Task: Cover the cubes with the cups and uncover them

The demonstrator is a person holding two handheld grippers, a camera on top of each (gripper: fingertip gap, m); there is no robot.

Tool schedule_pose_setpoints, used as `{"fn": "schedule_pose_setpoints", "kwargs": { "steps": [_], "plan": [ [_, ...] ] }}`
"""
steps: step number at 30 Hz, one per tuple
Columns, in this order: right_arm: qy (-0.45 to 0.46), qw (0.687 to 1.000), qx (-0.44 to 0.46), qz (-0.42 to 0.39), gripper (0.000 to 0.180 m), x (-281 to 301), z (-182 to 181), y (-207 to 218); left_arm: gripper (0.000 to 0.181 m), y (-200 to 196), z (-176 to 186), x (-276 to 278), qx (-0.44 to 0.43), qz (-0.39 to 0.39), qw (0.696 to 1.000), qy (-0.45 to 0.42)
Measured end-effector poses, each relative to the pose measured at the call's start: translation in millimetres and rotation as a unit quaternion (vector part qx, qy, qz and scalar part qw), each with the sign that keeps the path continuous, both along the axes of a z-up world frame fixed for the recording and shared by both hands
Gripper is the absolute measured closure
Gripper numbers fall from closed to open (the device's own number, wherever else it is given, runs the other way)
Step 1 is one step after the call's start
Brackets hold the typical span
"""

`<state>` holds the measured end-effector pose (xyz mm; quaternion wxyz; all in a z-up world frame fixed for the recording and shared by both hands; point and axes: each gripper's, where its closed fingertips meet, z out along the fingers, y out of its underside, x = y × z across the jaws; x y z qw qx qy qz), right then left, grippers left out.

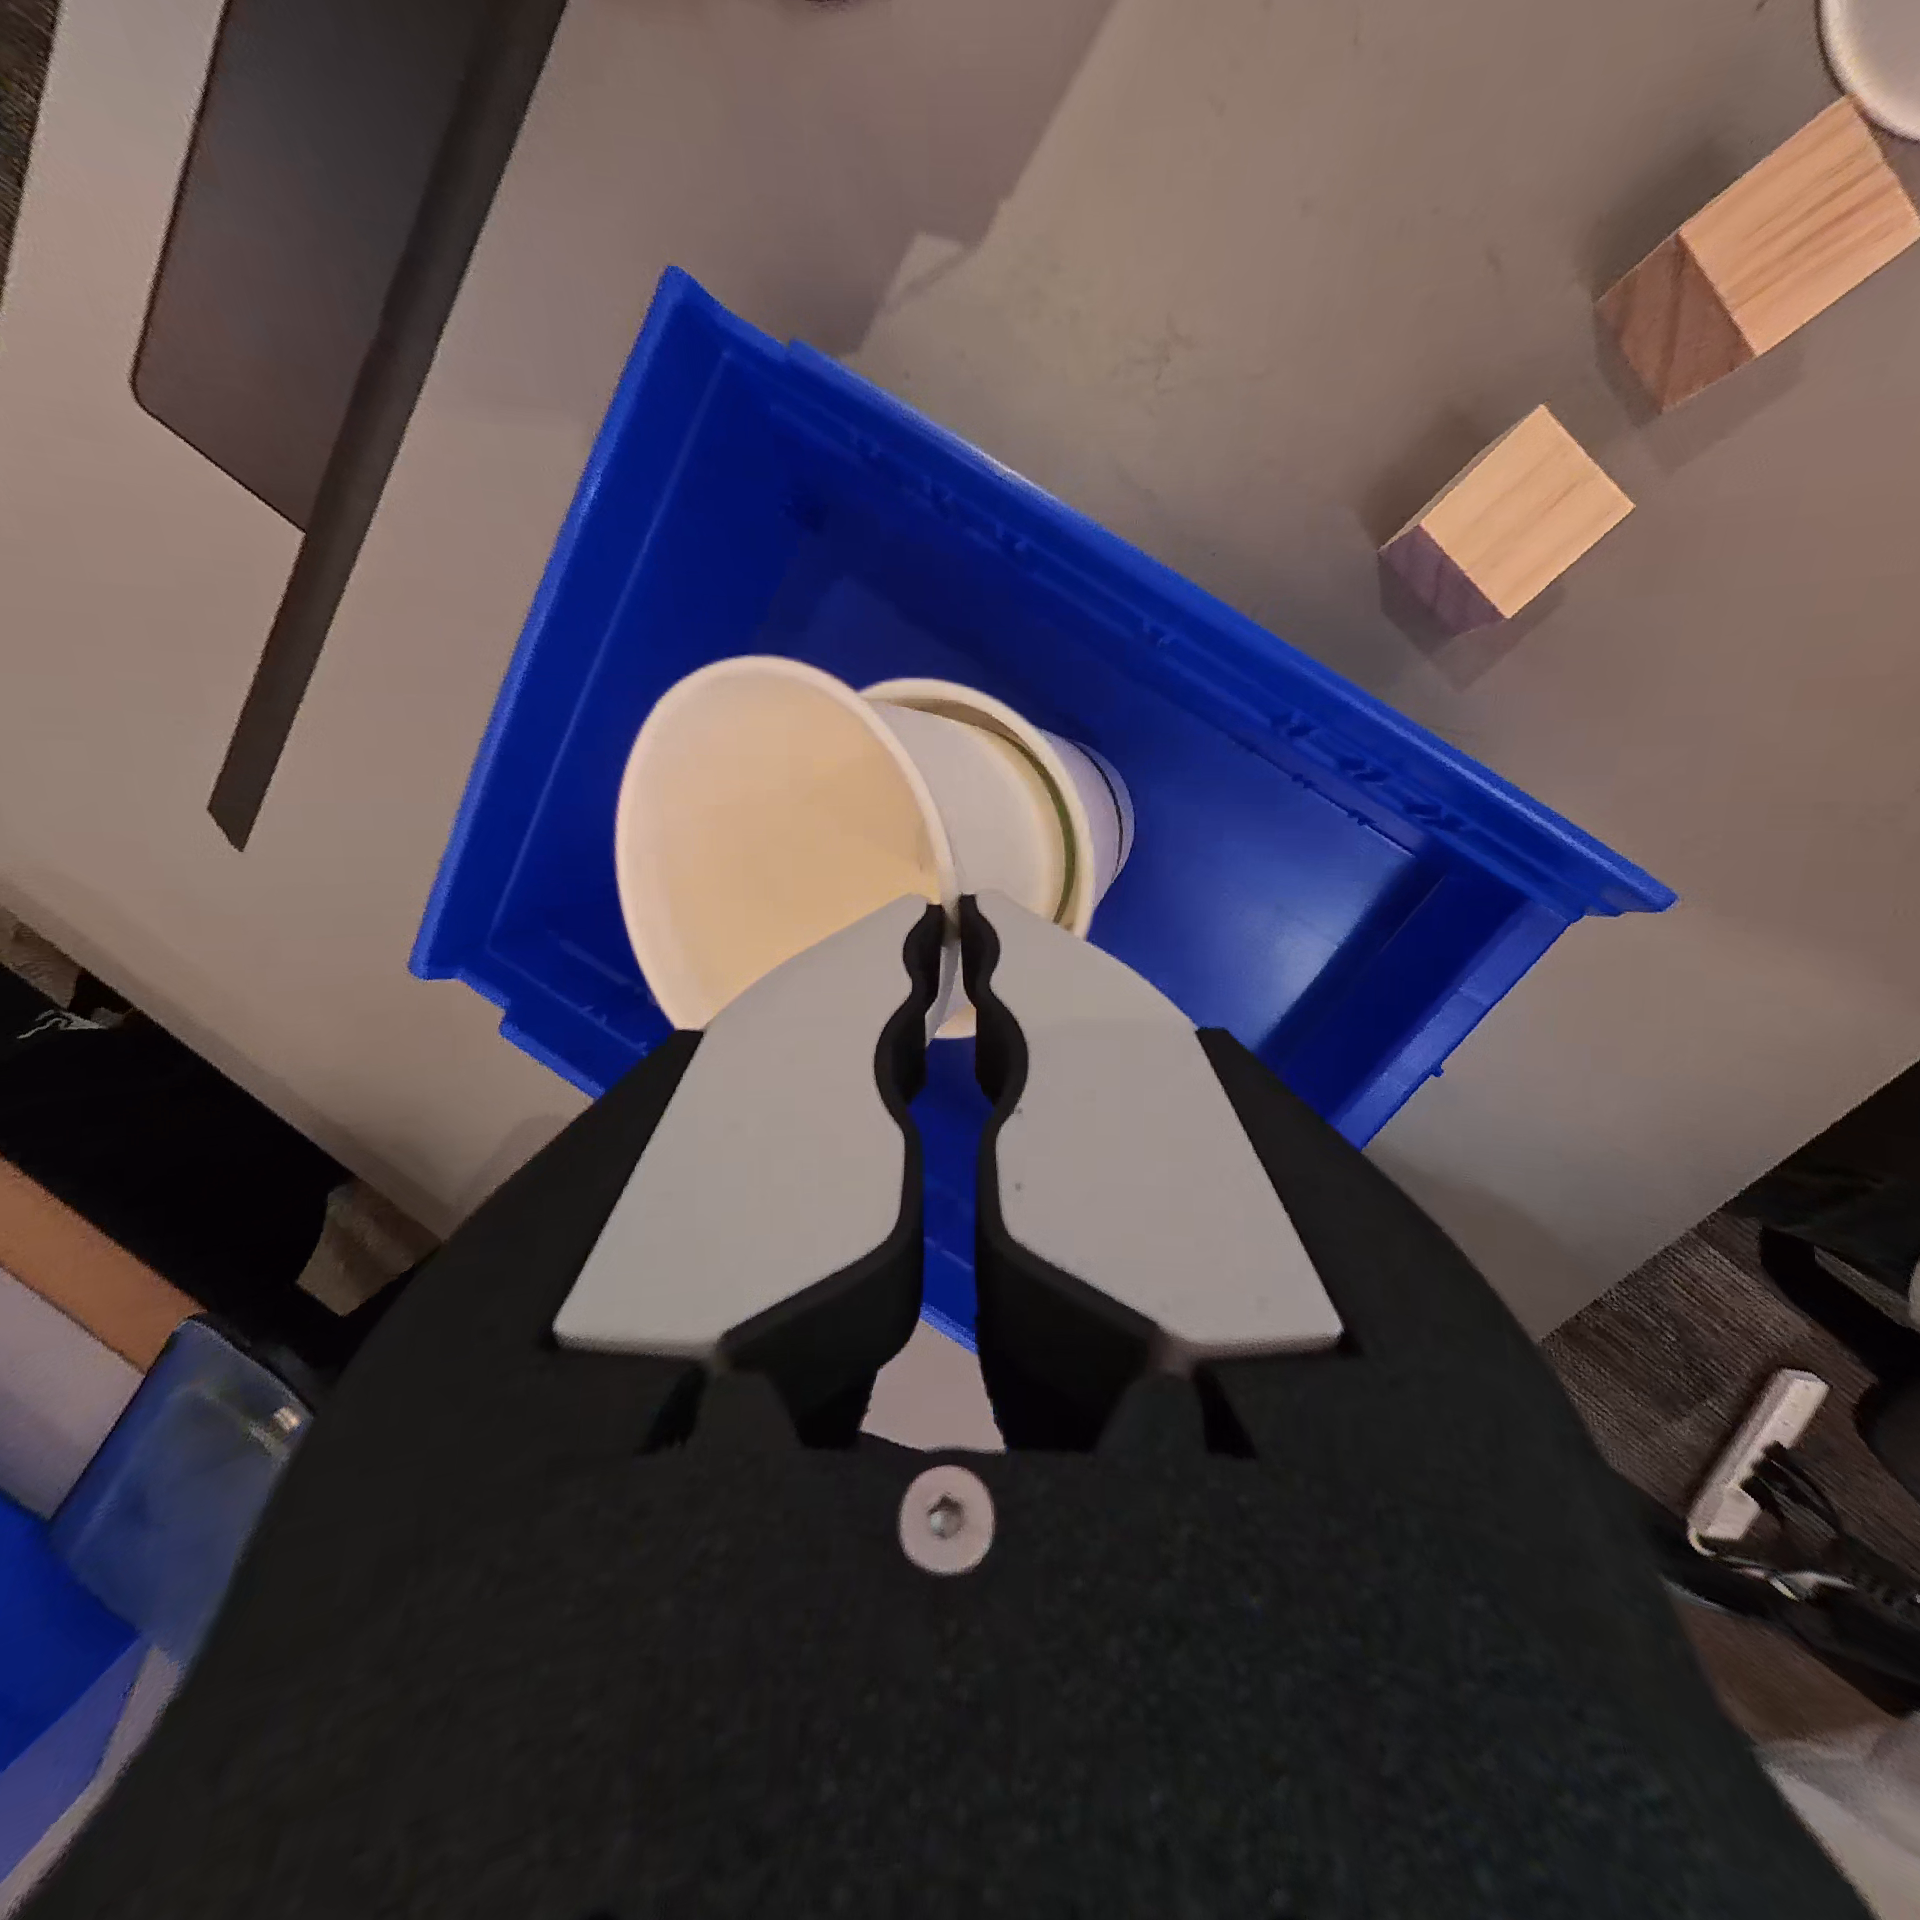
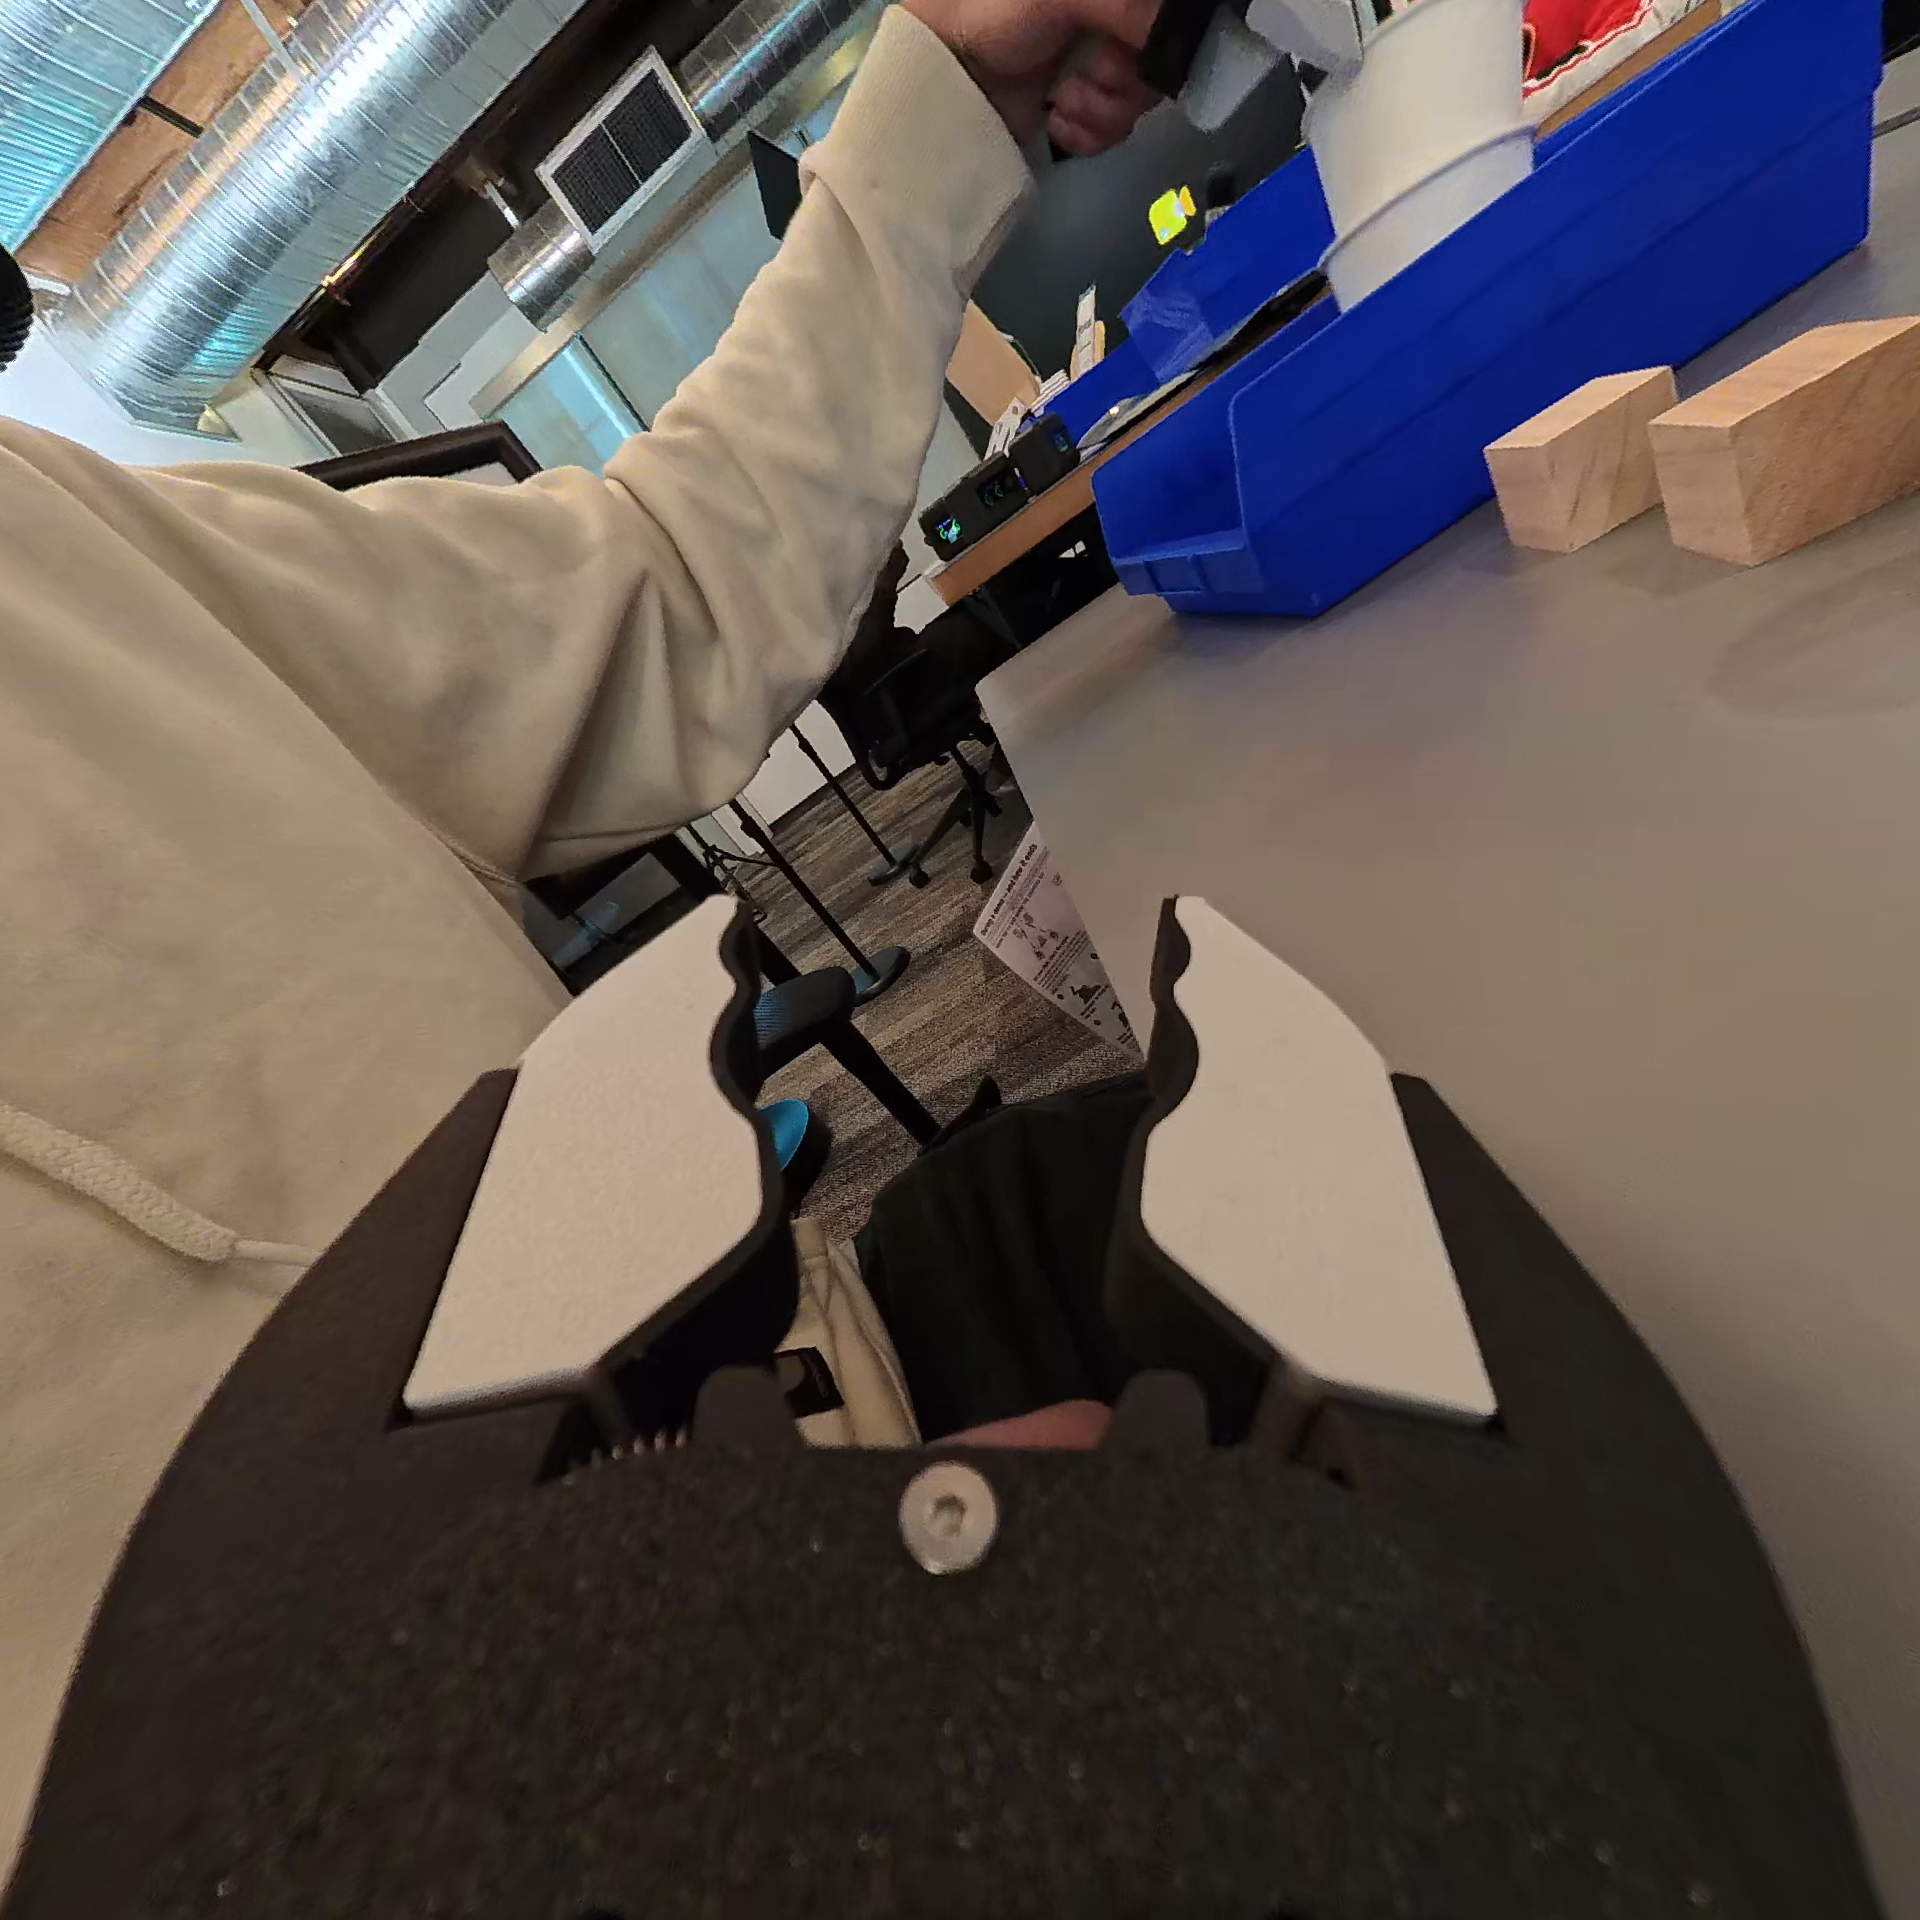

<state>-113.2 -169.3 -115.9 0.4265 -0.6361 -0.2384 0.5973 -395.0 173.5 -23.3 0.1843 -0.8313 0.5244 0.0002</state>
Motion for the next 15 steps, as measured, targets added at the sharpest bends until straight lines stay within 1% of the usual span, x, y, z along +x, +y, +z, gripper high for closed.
{"fn": "schedule_pose_setpoints", "kwargs": {
  "steps": [3,5,8,10,13,15],
  "plan": [
    [0.002,1.0,-0.001,0.003,0.108,-1,0,0,0.177,-2,9,2,0.011,-0.006,1.0,-0.006],
    [0.005,1.0,-0.001,-0.005,0.108,0,2,3,0.177,-3,23,2,0.024,-0.008,1.0,-0.016],
    [0.014,1.0,-0.003,-0.024,0.108,4,7,13,0.177,-8,54,4,0.055,-0.016,0.998,-0.026],
    [0.029,0.998,-0.007,-0.062,0.107,10,11,27,0.177,-15,81,9,0.08,-0.027,0.996,-0.038],
    [0.09,0.987,-0.035,-0.128,0.107,21,23,56,0.177,-34,123,30,0.109,-0.062,0.989,-0.078],
    [0.155,0.977,-0.051,-0.139,0.108,20,40,70,0.177,-53,146,51,0.123,-0.096,0.982,-0.103]
  ]
}}
